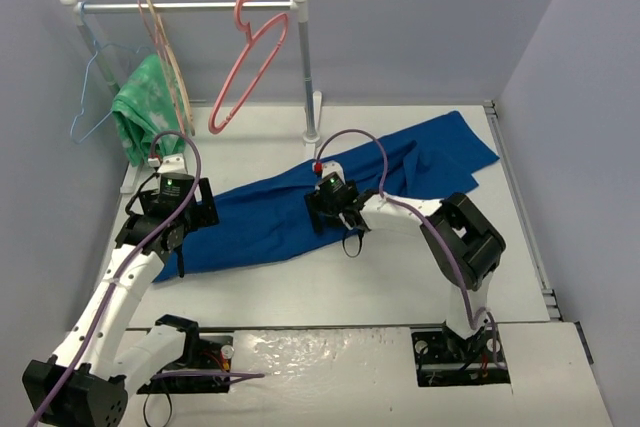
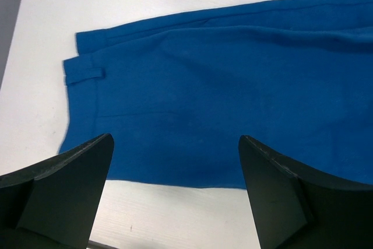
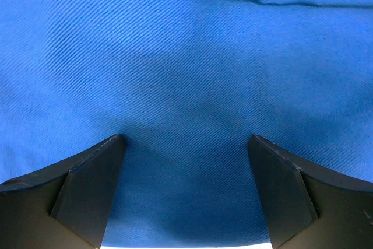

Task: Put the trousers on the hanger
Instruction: Fold the trousers at the center of the board.

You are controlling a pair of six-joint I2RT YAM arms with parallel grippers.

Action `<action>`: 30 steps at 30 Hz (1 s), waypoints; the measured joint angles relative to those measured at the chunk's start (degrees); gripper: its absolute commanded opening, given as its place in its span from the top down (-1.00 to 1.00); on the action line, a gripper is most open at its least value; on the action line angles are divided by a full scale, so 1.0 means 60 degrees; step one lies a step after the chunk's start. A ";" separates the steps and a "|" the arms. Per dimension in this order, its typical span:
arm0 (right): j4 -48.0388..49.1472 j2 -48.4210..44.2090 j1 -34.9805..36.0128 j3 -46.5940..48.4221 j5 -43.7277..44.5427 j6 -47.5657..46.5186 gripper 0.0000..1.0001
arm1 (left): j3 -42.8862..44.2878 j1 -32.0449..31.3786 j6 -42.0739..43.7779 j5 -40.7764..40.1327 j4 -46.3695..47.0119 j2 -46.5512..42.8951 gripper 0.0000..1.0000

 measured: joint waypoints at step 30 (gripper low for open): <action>-0.5164 -0.4199 0.0097 -0.2477 0.2681 0.4200 -0.54 | -0.1603 -0.3289 -0.2607 0.0340 0.2341 0.2857 -0.72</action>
